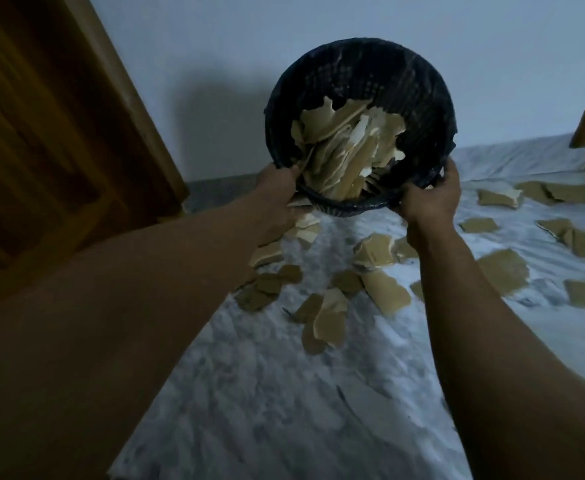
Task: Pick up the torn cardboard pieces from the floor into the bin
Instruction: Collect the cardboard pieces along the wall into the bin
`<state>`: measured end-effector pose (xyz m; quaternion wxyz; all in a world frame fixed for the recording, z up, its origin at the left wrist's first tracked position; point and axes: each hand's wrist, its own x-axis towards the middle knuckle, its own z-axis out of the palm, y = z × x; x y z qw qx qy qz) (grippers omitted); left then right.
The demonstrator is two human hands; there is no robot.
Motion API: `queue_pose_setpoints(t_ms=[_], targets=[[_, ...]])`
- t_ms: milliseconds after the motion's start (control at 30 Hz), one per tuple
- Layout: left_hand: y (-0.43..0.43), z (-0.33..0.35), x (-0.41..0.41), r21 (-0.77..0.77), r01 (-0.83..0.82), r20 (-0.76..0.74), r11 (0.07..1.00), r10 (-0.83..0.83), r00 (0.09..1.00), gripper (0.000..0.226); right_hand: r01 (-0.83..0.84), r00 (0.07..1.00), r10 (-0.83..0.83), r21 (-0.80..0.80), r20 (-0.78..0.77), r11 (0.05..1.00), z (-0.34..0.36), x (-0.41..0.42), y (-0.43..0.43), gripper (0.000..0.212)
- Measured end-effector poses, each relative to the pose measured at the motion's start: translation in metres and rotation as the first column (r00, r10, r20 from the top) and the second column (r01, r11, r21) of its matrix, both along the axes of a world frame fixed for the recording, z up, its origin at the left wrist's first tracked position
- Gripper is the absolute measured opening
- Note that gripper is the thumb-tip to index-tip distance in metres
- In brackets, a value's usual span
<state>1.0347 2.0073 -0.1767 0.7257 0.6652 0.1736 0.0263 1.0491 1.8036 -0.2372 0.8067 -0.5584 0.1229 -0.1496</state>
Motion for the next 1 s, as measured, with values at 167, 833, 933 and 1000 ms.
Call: queue_pose_setpoints(t_ms=[167,833,933,1000], targets=[[0.046,0.008,0.017,0.034,0.145,-0.168,0.989,-0.138,0.976,0.012,-0.066,0.998,0.067,-0.061,0.017,0.996,0.006,0.01,0.011,0.074],[0.108,-0.058,0.191,0.125,0.367,-0.121,0.922,-0.353,0.928,0.034,-0.078,0.933,-0.044,-0.32,-0.357,0.944,-0.006,0.083,0.068,0.036],[0.119,-0.07,0.194,0.111,0.37,-0.094,0.922,-0.361,0.928,0.04,-0.102,0.927,-0.044,-0.363,-0.373,0.926,0.012,0.088,0.086,0.038],[0.126,-0.073,0.194,0.13,0.349,-0.065,0.928,-0.343,0.937,0.032,-0.104,0.928,-0.052,-0.392,-0.368,0.914,0.02,0.093,0.102,0.039]])
